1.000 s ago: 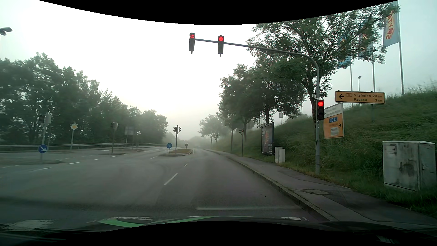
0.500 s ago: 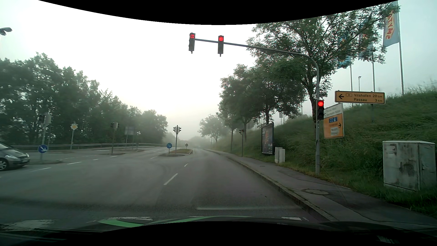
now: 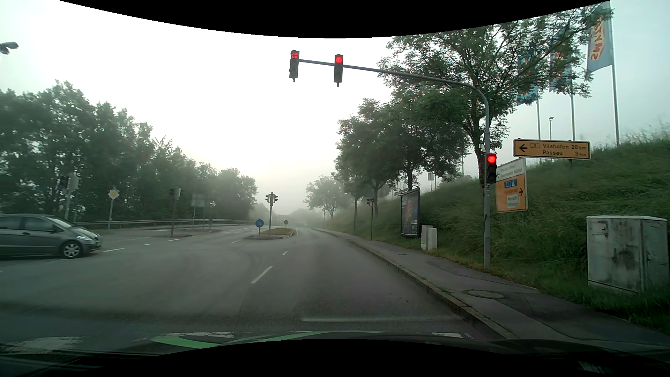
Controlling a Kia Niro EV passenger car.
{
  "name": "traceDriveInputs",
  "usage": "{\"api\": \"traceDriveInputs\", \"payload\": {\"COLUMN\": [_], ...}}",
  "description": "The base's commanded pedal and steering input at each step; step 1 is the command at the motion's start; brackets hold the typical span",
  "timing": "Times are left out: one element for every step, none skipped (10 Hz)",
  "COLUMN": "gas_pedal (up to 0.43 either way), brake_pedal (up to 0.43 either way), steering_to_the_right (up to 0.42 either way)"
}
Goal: Follow the waypoints while adhering to traffic rules and regulations
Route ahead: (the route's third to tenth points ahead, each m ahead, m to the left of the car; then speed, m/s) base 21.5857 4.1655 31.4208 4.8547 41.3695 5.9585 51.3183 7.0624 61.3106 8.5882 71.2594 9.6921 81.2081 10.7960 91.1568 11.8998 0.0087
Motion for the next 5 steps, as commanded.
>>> {"api": "traceDriveInputs", "payload": {"gas_pedal": [0.0,0.0,0.0,0.0,0.0], "brake_pedal": [0.268,0.268,0.268,0.268,0.268], "steering_to_the_right": [-0.052,-0.052,-0.052,-0.052,-0.052]}}
